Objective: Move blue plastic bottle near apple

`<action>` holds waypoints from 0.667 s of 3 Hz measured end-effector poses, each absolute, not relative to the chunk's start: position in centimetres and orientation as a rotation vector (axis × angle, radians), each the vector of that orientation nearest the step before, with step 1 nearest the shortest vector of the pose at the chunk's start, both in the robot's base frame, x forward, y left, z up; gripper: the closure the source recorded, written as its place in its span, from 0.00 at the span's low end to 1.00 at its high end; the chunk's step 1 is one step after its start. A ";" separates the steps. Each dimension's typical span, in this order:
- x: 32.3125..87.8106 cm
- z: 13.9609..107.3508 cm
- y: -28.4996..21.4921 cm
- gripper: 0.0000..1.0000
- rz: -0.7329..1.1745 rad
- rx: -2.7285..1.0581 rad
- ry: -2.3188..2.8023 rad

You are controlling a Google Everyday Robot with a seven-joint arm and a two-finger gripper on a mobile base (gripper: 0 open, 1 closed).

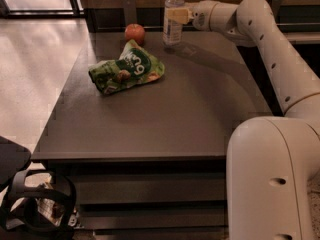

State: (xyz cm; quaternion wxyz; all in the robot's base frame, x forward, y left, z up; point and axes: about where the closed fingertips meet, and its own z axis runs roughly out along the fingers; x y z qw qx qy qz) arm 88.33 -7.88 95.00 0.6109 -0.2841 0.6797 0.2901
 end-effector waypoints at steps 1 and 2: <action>89.3 92.1 -7.1 1.00 0.706 -0.660 1.592; 88.0 91.9 -7.3 1.00 0.699 -0.723 1.604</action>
Offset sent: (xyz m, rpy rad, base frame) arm 0.0151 0.0014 -0.0322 0.0114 0.0376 0.0192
